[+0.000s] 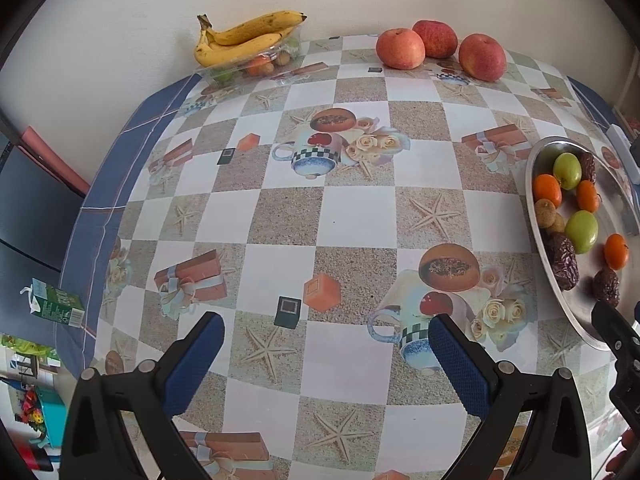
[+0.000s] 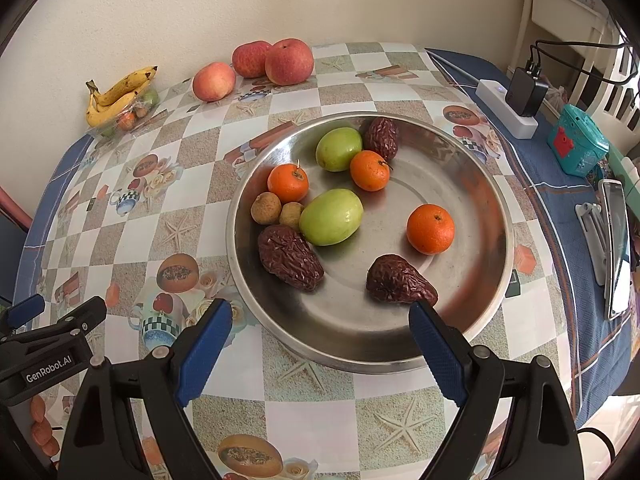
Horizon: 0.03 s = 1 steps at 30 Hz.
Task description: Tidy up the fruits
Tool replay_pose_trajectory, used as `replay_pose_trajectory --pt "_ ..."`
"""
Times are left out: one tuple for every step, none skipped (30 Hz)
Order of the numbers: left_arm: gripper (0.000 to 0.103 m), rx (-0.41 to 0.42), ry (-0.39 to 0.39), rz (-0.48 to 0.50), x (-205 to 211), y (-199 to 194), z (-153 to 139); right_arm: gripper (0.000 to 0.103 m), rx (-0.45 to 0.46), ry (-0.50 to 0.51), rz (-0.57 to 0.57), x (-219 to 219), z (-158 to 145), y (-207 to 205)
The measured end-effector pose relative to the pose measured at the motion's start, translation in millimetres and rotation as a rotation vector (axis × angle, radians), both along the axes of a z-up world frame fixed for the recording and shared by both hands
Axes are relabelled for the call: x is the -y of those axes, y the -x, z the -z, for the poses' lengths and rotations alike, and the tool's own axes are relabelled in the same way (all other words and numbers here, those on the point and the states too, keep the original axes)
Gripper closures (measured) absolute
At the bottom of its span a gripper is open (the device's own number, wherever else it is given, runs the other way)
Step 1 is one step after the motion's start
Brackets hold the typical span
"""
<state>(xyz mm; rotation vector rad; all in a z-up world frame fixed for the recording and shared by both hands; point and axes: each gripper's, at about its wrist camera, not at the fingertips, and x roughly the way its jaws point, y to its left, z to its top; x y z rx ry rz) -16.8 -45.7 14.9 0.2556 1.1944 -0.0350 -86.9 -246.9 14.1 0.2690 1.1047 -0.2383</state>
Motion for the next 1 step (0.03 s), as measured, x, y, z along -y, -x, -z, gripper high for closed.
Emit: replay_pose_trajectory --pt "0.0 -0.004 -0.001 0.0 -0.2 -0.3 0.8 0.013 0.0 0.0 0.0 0.0 -0.1 -0.1"
